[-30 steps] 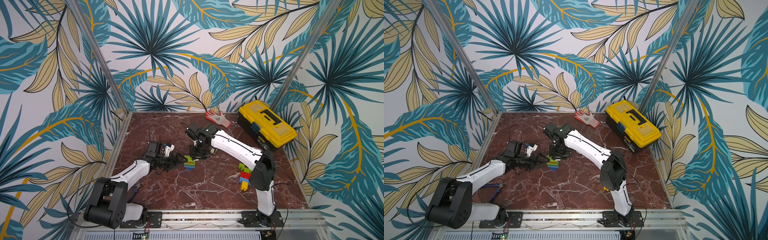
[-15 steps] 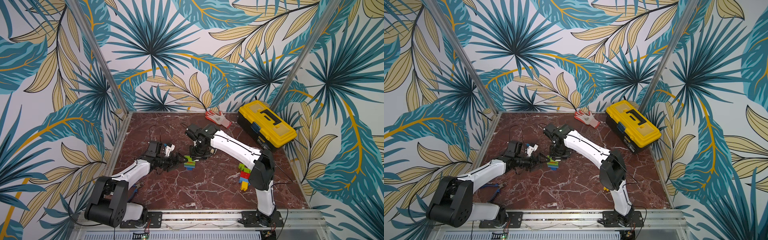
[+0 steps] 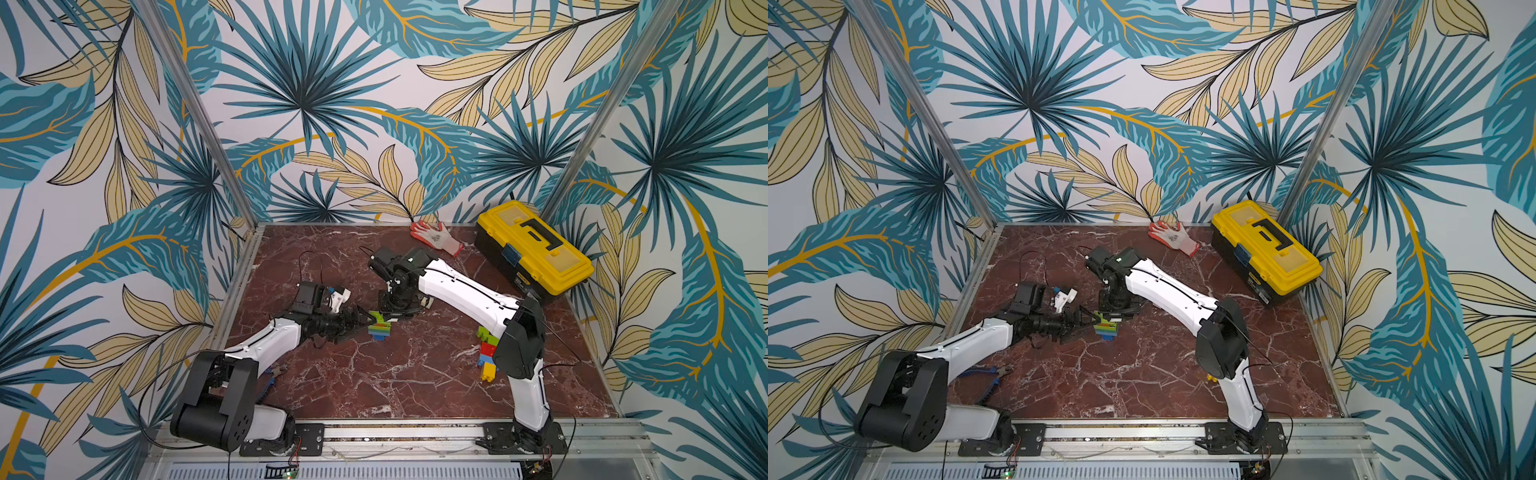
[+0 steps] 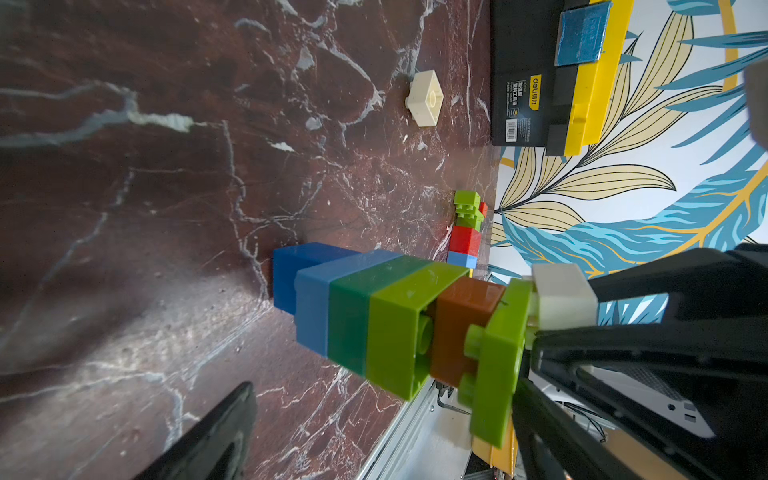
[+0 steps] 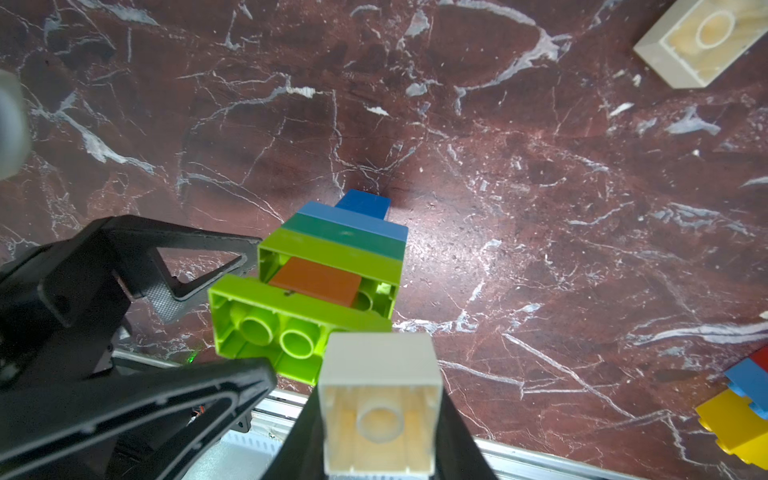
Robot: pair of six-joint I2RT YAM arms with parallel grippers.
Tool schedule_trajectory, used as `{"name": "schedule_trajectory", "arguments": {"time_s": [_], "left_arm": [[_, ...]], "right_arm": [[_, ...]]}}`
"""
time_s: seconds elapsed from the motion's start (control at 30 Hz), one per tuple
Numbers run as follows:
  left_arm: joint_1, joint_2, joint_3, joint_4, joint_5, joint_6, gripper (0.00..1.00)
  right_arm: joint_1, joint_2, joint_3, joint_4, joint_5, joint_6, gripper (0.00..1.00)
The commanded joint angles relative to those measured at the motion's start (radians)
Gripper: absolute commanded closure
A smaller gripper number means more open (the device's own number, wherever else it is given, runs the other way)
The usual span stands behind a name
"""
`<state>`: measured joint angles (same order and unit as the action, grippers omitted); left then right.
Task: Assemble a carrot with lego
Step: Assemble the lego brick with the lego brick.
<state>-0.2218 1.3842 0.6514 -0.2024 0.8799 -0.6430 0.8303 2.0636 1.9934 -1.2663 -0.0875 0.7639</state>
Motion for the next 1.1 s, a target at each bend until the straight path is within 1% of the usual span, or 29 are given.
{"name": "schedule_trajectory", "arguments": {"time_s": [0.0, 0.57, 0.8, 0.83, 0.87, 1.07], "left_arm": [[0.002, 0.028, 0.002, -0.032, -0.048, 0.013, 0.04], [0.008, 0.053, -0.003, -0.037, -0.046, 0.005, 0.04], [0.016, 0.057, -0.005, -0.042, -0.047, 0.008, 0.04], [0.016, 0.059, -0.006, -0.042, -0.048, 0.006, 0.04], [0.017, 0.06, -0.006, -0.041, -0.047, 0.006, 0.04], [0.024, 0.062, -0.006, -0.045, -0.047, 0.007, 0.04]], "right_arm": [[0.003, 0.054, 0.013, -0.074, 0.027, 0.034, 0.72], [0.034, 0.039, -0.039, -0.092, 0.169, 0.144, 0.73], [0.044, 0.017, -0.087, -0.041, 0.172, 0.187, 0.73], [0.046, 0.016, -0.085, -0.043, 0.175, 0.194, 0.69], [0.046, 0.016, -0.085, -0.043, 0.174, 0.2, 0.69], [0.046, 0.034, -0.094, -0.031, 0.124, 0.22, 0.69]]}}
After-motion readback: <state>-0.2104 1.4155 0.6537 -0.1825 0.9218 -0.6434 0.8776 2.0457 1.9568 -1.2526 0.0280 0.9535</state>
